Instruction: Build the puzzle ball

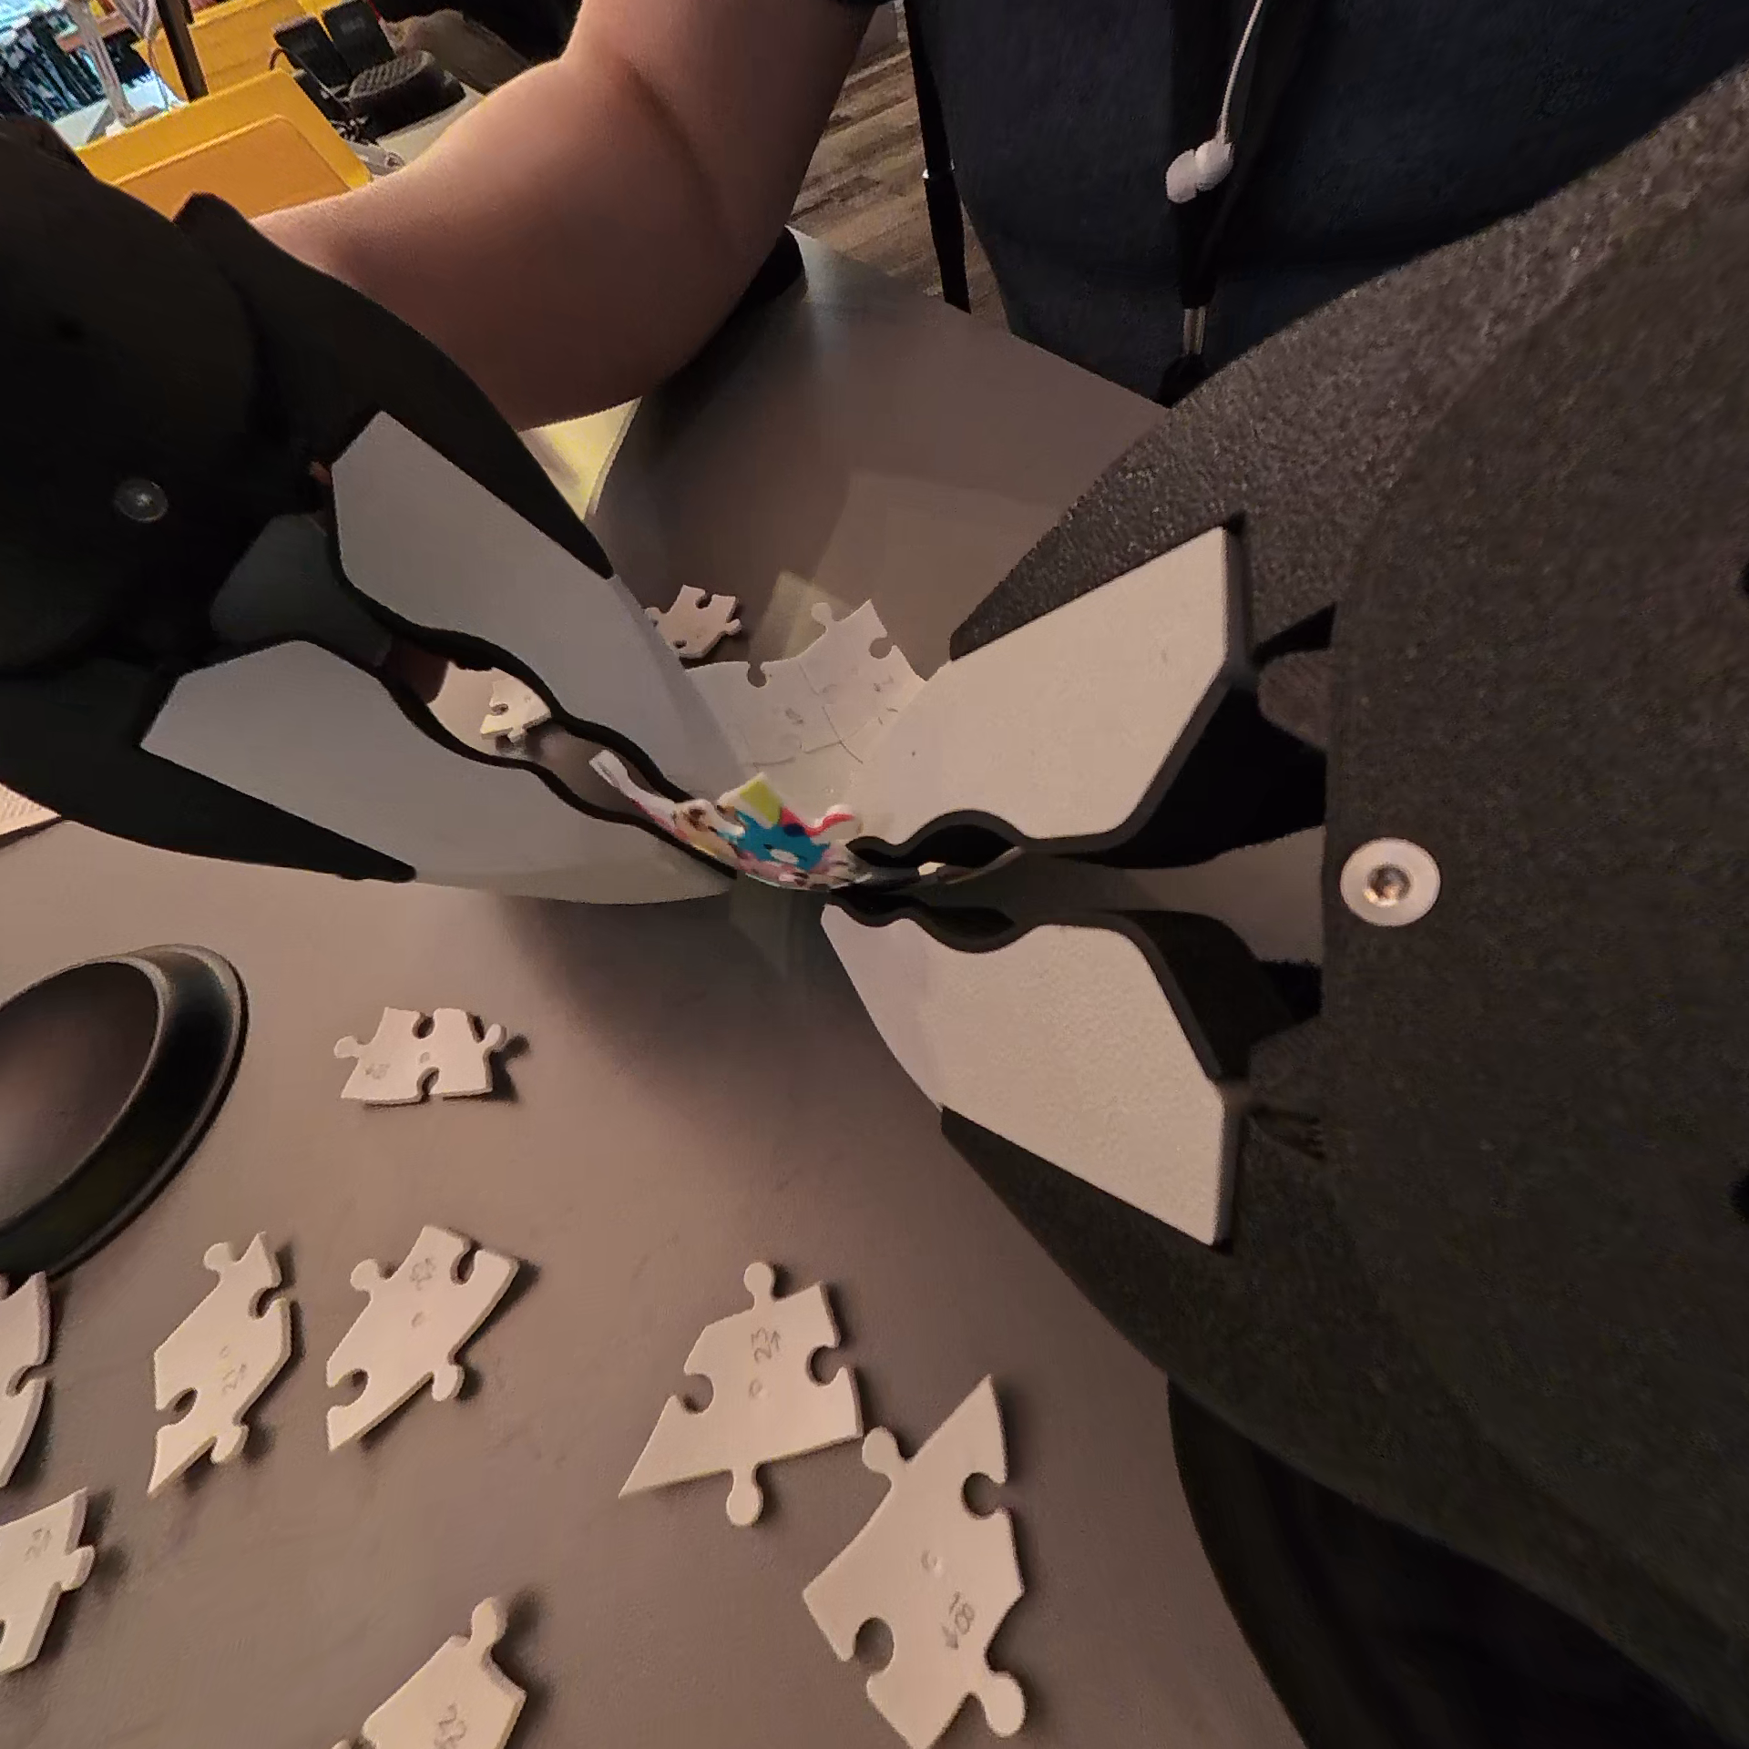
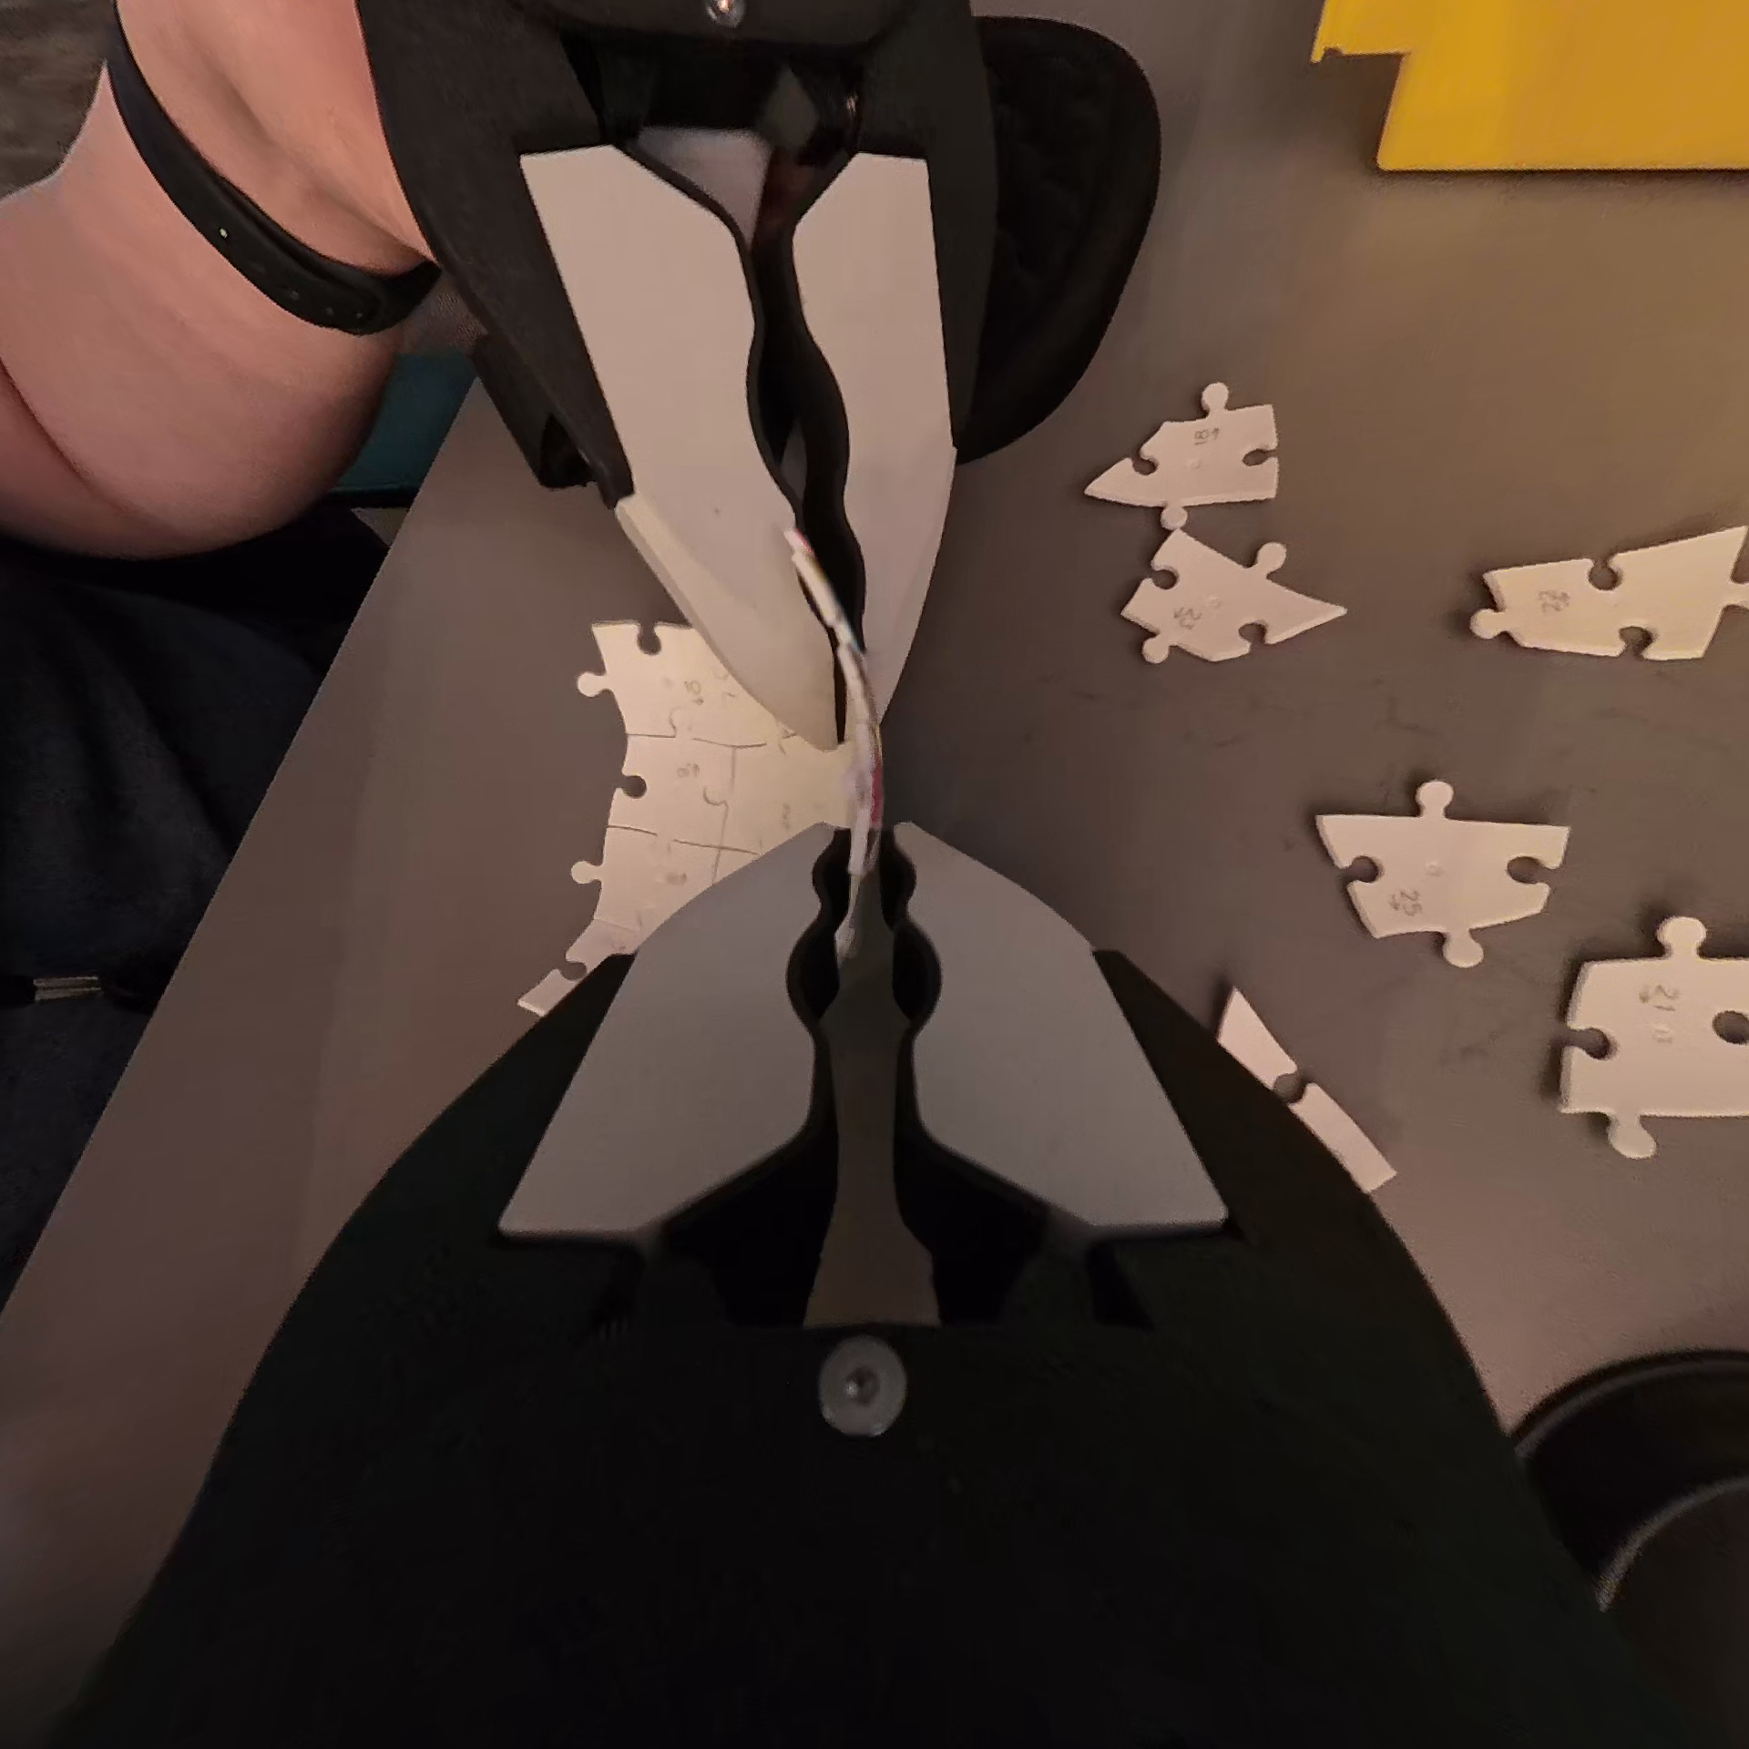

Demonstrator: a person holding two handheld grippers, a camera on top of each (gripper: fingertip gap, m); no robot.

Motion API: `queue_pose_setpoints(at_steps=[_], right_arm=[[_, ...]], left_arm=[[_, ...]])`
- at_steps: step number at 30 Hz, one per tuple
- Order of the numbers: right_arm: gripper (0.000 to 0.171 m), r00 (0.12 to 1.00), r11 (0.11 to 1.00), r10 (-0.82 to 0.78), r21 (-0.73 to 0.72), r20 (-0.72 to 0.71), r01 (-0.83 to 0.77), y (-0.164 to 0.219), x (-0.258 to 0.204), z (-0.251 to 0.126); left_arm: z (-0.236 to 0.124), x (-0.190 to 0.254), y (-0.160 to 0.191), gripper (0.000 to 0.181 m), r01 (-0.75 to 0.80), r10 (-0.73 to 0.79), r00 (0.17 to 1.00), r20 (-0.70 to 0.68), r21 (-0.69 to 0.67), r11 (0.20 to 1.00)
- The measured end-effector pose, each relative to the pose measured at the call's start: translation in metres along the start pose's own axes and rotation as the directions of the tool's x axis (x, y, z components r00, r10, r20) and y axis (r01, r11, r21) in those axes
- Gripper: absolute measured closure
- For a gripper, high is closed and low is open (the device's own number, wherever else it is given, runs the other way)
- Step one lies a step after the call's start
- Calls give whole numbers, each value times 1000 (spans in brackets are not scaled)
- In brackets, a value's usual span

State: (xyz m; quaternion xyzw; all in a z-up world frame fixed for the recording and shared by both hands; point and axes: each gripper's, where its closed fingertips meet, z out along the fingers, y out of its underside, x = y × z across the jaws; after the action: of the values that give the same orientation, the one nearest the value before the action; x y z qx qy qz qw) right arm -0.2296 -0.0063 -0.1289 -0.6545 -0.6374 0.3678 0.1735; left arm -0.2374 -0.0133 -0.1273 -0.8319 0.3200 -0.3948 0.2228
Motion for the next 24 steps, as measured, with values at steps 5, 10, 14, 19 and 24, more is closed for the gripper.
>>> queue_pose_setpoints(at_steps=[5, 10, 14, 19, 24], right_arm=[[167, 998, 999, 53, 11, 34, -53, -1, 0, 0], [167, 996, 997, 76, -18, 57, -75, 3, -3, 0], [167, 995, 996, 85, -19, 59, -84, 2, -3, 0], [167, 984, 991, 128, 6, 125, -130, 2, -7, -1], [147, 983, 988, 153, 5, 103, -154, 9, 2, -10]], left_arm=[[2, 1, 0, 179, 0, 0, 1000, -2, -6, 1000], [4, 3, 3, 179, -27, 27, 1000, 10, -25, 999], [3, 3, 3, 179, -35, 35, 999, 24, -29, 999], [4, 7, 4, 179, -10, 9, 1000, -13, -31, 999], [5, 1, 8, 179, 168, -171, 984, -58, -50, 984]])
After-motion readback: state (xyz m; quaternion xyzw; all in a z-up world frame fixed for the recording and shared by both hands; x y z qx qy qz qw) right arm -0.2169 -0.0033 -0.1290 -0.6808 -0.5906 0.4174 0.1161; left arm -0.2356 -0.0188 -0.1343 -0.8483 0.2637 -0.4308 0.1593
